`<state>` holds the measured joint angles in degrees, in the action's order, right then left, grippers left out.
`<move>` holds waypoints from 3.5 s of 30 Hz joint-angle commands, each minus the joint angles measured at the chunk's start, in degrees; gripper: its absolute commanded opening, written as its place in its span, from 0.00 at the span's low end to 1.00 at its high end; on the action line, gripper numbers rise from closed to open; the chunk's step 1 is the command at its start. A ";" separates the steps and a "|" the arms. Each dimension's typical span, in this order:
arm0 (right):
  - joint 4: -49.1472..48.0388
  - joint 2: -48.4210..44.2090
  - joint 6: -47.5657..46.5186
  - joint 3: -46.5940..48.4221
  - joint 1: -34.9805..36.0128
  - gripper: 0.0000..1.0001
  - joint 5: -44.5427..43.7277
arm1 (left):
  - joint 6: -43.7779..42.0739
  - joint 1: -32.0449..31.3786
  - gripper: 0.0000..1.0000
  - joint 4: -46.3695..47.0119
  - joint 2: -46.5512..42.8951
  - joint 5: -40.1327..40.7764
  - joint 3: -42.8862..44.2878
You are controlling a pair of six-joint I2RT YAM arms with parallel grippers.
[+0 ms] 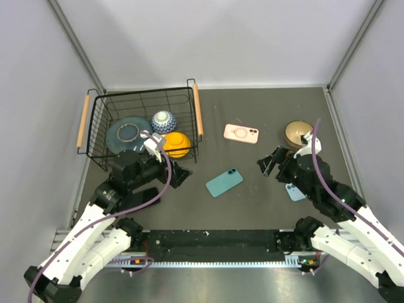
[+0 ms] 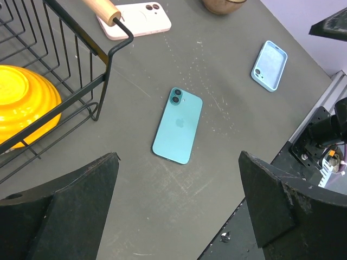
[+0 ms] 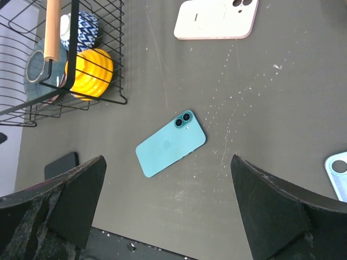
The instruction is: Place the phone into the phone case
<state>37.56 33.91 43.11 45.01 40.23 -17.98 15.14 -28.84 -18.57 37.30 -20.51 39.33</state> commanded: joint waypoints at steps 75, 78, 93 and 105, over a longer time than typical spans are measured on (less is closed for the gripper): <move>1.11 -30.31 -3.04 -6.34 -0.68 0.98 3.47 | -15.49 -25.65 0.82 -14.39 76.61 19.12 39.07; 0.93 -30.39 -2.68 -7.04 -0.76 0.98 4.35 | -15.31 -25.65 0.76 -14.57 76.52 17.27 38.72; -7.04 -30.31 7.57 -23.19 -0.59 0.91 8.49 | -4.86 -20.47 0.51 -10.19 71.25 -0.47 33.89; -32.62 -4.40 23.15 -34.56 -0.68 0.70 9.27 | -2.39 -17.92 0.48 -5.26 70.19 -10.85 29.40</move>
<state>18.55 20.84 59.96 9.72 40.21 -8.32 11.11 -46.50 -26.02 108.68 -25.52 70.94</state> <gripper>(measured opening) 0.725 0.751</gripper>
